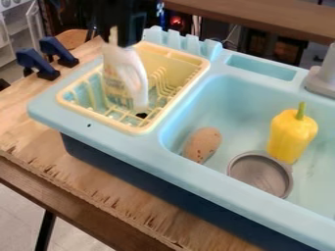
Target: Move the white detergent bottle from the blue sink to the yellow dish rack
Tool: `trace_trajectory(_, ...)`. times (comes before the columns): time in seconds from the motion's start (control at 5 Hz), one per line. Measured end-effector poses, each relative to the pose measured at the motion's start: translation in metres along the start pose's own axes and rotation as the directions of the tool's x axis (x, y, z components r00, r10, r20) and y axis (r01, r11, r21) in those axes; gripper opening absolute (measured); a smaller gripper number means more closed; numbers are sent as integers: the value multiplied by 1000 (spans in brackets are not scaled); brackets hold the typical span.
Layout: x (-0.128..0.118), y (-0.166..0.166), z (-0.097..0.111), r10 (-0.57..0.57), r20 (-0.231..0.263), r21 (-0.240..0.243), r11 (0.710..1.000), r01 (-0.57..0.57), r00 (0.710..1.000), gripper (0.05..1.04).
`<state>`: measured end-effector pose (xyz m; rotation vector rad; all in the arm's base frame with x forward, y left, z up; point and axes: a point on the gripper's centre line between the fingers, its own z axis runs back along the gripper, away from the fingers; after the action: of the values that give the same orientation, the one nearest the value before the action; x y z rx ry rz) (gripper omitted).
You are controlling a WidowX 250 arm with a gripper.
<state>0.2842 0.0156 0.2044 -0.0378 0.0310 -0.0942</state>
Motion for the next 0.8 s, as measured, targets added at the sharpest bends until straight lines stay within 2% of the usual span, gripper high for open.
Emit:
trace_trajectory(0.2,1,3,-20,-24,23,-10,1000,24,999,398)
trace_trajectory(0.4,1,5,-32,-29,33,2,1000,29,999,398)
trace_trajectory(0.6,1,11,-36,-11,44,4,1000,11,999,398)
trace_trajectory(0.8,0,15,-35,-7,40,5,1000,7,999,440)
